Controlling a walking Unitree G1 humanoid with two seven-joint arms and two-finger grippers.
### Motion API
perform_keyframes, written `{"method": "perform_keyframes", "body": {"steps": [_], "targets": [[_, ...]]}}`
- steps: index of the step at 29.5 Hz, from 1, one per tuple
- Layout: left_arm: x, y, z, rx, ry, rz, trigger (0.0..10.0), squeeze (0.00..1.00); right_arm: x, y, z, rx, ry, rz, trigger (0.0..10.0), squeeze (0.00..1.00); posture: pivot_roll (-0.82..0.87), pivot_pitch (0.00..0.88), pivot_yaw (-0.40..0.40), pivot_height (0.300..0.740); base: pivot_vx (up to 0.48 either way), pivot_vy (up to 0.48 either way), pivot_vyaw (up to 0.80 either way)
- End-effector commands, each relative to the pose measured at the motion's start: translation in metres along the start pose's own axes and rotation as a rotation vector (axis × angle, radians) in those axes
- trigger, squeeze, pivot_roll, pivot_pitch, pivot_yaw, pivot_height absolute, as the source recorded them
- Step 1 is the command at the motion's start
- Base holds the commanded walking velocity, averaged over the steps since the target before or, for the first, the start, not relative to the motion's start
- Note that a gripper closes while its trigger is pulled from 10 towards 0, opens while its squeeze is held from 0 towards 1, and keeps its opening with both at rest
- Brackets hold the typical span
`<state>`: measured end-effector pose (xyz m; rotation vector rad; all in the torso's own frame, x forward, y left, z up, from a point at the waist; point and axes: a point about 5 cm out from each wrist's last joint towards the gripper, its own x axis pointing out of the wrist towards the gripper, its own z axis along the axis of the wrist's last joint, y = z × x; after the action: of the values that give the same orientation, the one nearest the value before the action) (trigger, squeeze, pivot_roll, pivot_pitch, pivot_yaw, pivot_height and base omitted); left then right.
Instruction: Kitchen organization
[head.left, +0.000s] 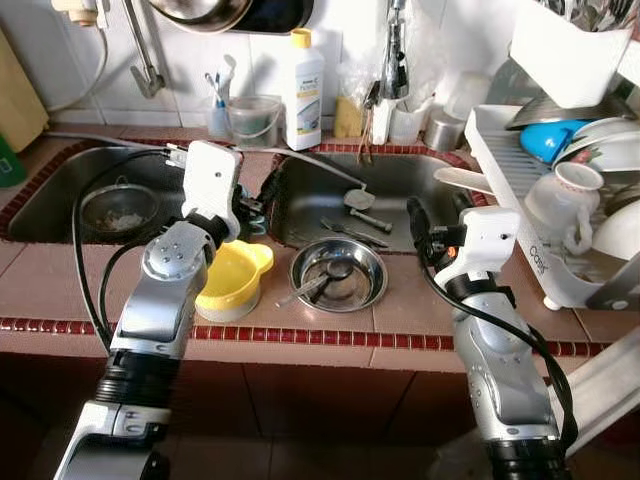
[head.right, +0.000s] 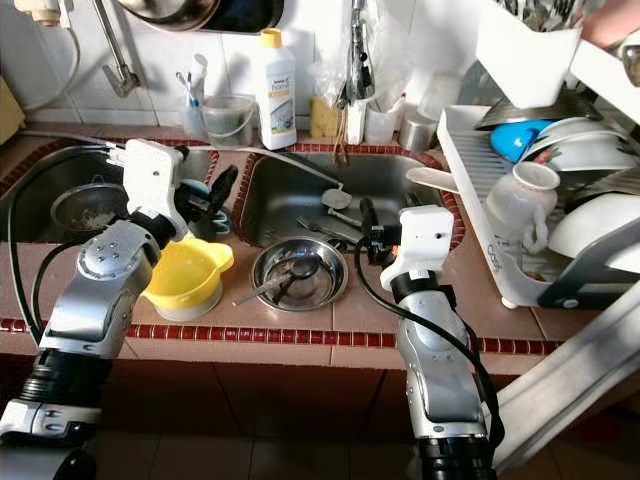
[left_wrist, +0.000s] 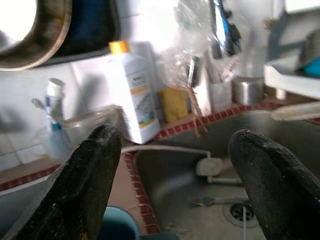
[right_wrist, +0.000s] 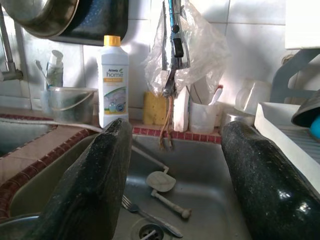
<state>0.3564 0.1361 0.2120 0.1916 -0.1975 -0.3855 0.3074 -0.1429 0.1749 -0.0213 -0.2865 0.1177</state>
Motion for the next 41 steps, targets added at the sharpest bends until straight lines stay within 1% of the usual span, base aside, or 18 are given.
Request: {"method": "perform_keyframes", "body": {"steps": [1, 8, 10, 13, 15, 18, 20, 23, 26, 27, 30, 34, 41], "targets": [[0.005, 0.000, 0.004, 0.031, -0.002, -0.031, 10.0, 0.00, -0.002, 0.000, 0.004, -0.010, -0.015, -0.007, 10.0, 0.00, -0.15, 0.049, 0.076, 0.740, 0.000, 0.000, 0.00], [0.013, 0.001, -0.002, 0.066, 0.059, -0.065, 10.0, 0.00, -0.005, 0.001, 0.007, -0.009, -0.026, -0.016, 10.0, 0.00, -0.16, 0.046, 0.096, 0.740, 0.000, 0.000, 0.00], [0.016, 0.004, -0.002, 0.082, 0.073, -0.051, 10.0, 0.00, -0.006, 0.001, 0.008, -0.007, -0.026, -0.019, 10.0, 0.00, -0.16, 0.046, 0.101, 0.740, 0.000, 0.000, 0.00], [0.020, 0.006, -0.003, 0.094, 0.102, -0.057, 10.0, 0.00, -0.007, 0.002, 0.007, -0.006, -0.025, -0.023, 10.0, 0.00, -0.17, 0.044, 0.111, 0.740, 0.000, 0.000, 0.00], [0.023, 0.011, -0.007, 0.112, 0.152, -0.040, 10.0, 0.00, -0.008, 0.003, 0.007, -0.005, -0.024, -0.027, 10.0, 0.00, -0.17, 0.043, 0.113, 0.740, 0.000, 0.000, 0.00], [0.024, 0.015, -0.009, 0.107, 0.179, -0.020, 10.0, 0.00, -0.008, 0.004, 0.008, -0.005, -0.024, -0.028, 10.0, 0.00, -0.17, 0.041, 0.119, 0.740, 0.000, 0.000, 0.00], [0.026, 0.019, -0.012, 0.058, 0.205, 0.000, 10.0, 0.00, -0.009, 0.004, 0.008, -0.004, -0.025, -0.030, 10.0, 0.00, -0.17, 0.041, 0.119, 0.740, 0.000, 0.000, 0.00], [0.025, 0.027, -0.016, 0.024, 0.224, 0.031, 10.0, 0.00, -0.009, 0.004, 0.009, -0.003, -0.026, -0.032, 10.0, 0.00, -0.17, 0.038, 0.121, 0.740, 0.000, 0.000, 0.00], [0.021, 0.037, -0.025, -0.052, 0.272, 0.068, 10.0, 0.00, -0.010, 0.005, 0.009, -0.003, -0.025, -0.035, 10.0, 0.00, -0.17, 0.045, 0.117, 0.740, 0.000, 0.000, 0.00], [0.021, 0.037, -0.025, -0.052, 0.272, 0.068, 10.0, 0.00, -0.010, 0.005, 0.009, -0.003, -0.025, -0.035, 10.0, 0.00, -0.17, 0.045, 0.117, 0.740, 0.000, 0.000, 0.00], [0.016, 0.046, -0.028, -0.077, 0.298, 0.108, 10.0, 0.00, -0.011, 0.004, 0.010, -0.006, -0.022, -0.037, 10.0, 0.00, -0.17, 0.051, 0.113, 0.740, 0.000, 0.000, 0.00], [0.010, 0.054, -0.029, -0.096, 0.303, 0.143, 10.0, 0.00, -0.011, 0.003, 0.008, -0.007, -0.013, -0.034, 10.0, 0.00, -0.16, 0.060, 0.102, 0.740, 0.000, 0.000, 0.00], [0.007, 0.056, -0.026, -0.110, 0.293, 0.151, 10.0, 0.00, -0.008, 0.004, 0.008, -0.007, -0.008, -0.019, 10.0, 0.00, -0.15, 0.065, 0.091, 0.740, 0.000, 0.000, 0.00]]}}
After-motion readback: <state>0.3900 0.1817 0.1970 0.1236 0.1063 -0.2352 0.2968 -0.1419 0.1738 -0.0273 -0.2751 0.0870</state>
